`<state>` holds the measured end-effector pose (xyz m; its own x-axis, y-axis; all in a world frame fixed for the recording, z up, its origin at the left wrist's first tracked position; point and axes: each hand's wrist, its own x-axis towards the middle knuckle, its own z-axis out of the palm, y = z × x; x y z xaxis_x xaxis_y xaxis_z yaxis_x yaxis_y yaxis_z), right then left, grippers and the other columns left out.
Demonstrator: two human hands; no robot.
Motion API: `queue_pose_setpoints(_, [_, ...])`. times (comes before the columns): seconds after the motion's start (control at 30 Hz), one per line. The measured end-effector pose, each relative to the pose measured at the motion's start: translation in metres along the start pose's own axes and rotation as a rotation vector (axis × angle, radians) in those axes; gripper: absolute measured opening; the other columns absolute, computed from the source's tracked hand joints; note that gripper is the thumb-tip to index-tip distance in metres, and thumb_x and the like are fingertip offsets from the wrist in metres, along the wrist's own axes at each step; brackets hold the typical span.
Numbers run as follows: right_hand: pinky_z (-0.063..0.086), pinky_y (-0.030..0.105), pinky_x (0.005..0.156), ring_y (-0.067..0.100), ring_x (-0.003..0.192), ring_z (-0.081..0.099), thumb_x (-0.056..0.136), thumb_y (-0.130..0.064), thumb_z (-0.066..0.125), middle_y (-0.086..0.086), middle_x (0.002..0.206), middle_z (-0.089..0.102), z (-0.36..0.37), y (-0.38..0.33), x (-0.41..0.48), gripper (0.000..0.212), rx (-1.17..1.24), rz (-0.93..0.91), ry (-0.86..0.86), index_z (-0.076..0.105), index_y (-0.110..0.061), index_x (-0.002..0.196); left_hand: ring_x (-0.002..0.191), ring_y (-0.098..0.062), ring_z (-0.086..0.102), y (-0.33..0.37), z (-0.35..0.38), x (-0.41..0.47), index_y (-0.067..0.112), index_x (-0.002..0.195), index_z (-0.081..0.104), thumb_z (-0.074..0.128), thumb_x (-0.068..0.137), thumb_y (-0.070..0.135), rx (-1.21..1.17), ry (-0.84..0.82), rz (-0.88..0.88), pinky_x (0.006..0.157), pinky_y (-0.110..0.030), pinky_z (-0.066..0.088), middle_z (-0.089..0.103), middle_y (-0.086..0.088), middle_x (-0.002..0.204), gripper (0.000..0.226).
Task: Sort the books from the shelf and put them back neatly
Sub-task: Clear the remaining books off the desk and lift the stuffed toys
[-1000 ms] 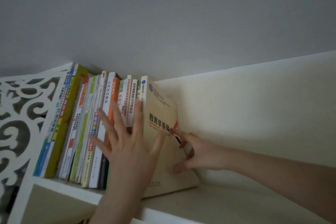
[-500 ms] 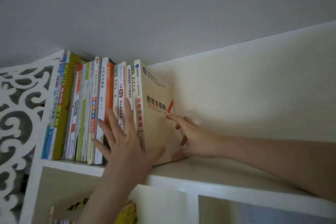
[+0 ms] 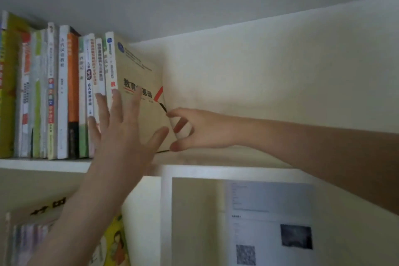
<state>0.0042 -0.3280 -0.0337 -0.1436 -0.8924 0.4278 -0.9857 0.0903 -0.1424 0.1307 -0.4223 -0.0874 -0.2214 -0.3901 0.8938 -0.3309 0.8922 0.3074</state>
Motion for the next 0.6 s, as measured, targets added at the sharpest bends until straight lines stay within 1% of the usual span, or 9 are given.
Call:
queue_pose_setpoints(0.07, [0.040, 0.011, 0.075, 0.008, 0.095, 0.052, 0.086, -0.034, 0.069, -0.003, 0.126, 0.051, -0.010, -0.002, -0.032, 0.077, 0.010, 0.027, 0.039, 0.025, -0.023, 0.149, 0.147, -0.017, 0.009, 0.028, 0.002, -0.008, 0.033, 0.145, 0.034, 0.057, 0.089, 0.037, -0.127, -0.021, 0.107, 0.115, -0.032, 0.009, 0.026, -0.001, 0.156, 0.060])
queue_pose_setpoints(0.13, [0.039, 0.009, 0.079, 0.006, 0.097, 0.054, 0.085, -0.036, 0.069, -0.008, 0.124, 0.052, -0.023, 0.000, -0.068, 0.074, 0.010, 0.063, 0.089, 0.029, -0.027, 0.147, 0.125, -0.005, 0.041, 0.052, 0.005, -0.013, 0.032, 0.131, 0.054, 0.058, 0.090, 0.031, -0.267, -0.065, 0.145, 0.096, -0.016, 0.029, 0.053, 0.005, 0.137, 0.042])
queue_pose_setpoints(0.2, [0.045, 0.015, 0.084, 0.003, 0.098, 0.057, 0.084, -0.037, 0.070, -0.013, 0.121, 0.054, -0.037, 0.003, -0.106, 0.068, 0.036, 0.090, 0.179, 0.036, -0.030, 0.143, 0.093, 0.010, 0.050, 0.071, 0.007, -0.023, 0.036, 0.123, 0.060, 0.056, 0.091, 0.031, -0.387, -0.099, 0.177, 0.080, -0.007, 0.034, 0.059, 0.021, 0.116, 0.032])
queue_pose_setpoints(0.23, [0.048, 0.019, 0.086, 0.002, 0.096, 0.060, 0.083, -0.036, 0.071, -0.014, 0.120, 0.055, -0.044, 0.004, -0.127, 0.065, 0.060, 0.100, 0.234, 0.040, -0.031, 0.140, 0.087, 0.013, 0.052, 0.082, 0.007, -0.030, 0.038, 0.119, 0.061, 0.056, 0.091, 0.030, -0.459, -0.105, 0.195, 0.080, -0.007, 0.036, 0.059, 0.027, 0.109, 0.029])
queue_pose_setpoints(0.4, [0.052, 0.030, 0.093, 0.002, 0.097, 0.066, 0.079, -0.031, 0.076, -0.014, 0.116, 0.060, -0.052, 0.014, -0.242, 0.054, 0.089, 0.122, 0.435, 0.052, -0.033, 0.127, 0.090, 0.022, 0.055, 0.134, 0.013, -0.093, 0.048, 0.102, 0.063, 0.053, 0.088, 0.035, -0.778, -0.170, 0.324, 0.074, 0.003, 0.036, 0.063, 0.039, 0.098, 0.021])
queue_pose_setpoints(0.47, [0.047, 0.029, 0.100, 0.001, 0.109, 0.060, 0.078, -0.026, 0.073, -0.013, 0.117, 0.061, -0.038, 0.019, -0.286, 0.049, 0.058, 0.143, 0.483, 0.056, -0.029, 0.124, 0.102, 0.016, 0.054, 0.151, 0.019, -0.123, 0.045, 0.105, 0.060, 0.051, 0.090, 0.030, -0.772, -0.166, 0.404, 0.091, -0.003, 0.034, 0.061, 0.033, 0.109, 0.023])
queue_pose_setpoints(0.53, [0.041, 0.029, 0.106, 0.005, 0.121, 0.053, 0.080, -0.024, 0.072, -0.009, 0.123, 0.056, -0.016, 0.029, -0.324, 0.049, -0.041, 0.192, 0.500, 0.055, -0.024, 0.126, 0.125, 0.002, 0.045, 0.163, 0.031, -0.154, 0.036, 0.112, 0.057, 0.048, 0.093, 0.022, -0.751, -0.141, 0.478, 0.113, -0.024, 0.027, 0.054, 0.022, 0.123, 0.025])
queue_pose_setpoints(0.57, [0.040, 0.029, 0.107, 0.006, 0.123, 0.051, 0.081, -0.025, 0.071, -0.008, 0.126, 0.055, -0.003, 0.035, -0.341, 0.049, -0.025, 0.237, 0.499, 0.054, -0.024, 0.127, 0.130, 0.001, 0.041, 0.167, 0.039, -0.171, 0.032, 0.113, 0.057, 0.048, 0.094, 0.019, -0.795, -0.180, 0.480, 0.115, -0.028, 0.026, 0.053, 0.020, 0.124, 0.025])
queue_pose_setpoints(0.6, [0.040, 0.029, 0.107, 0.006, 0.122, 0.051, 0.083, -0.025, 0.071, -0.009, 0.127, 0.055, 0.012, 0.042, -0.356, 0.049, 0.045, 0.296, 0.494, 0.054, -0.025, 0.128, 0.129, 0.004, 0.042, 0.171, 0.049, -0.188, 0.030, 0.113, 0.059, 0.049, 0.093, 0.018, -0.864, -0.256, 0.451, 0.113, -0.024, 0.028, 0.055, 0.022, 0.122, 0.025])
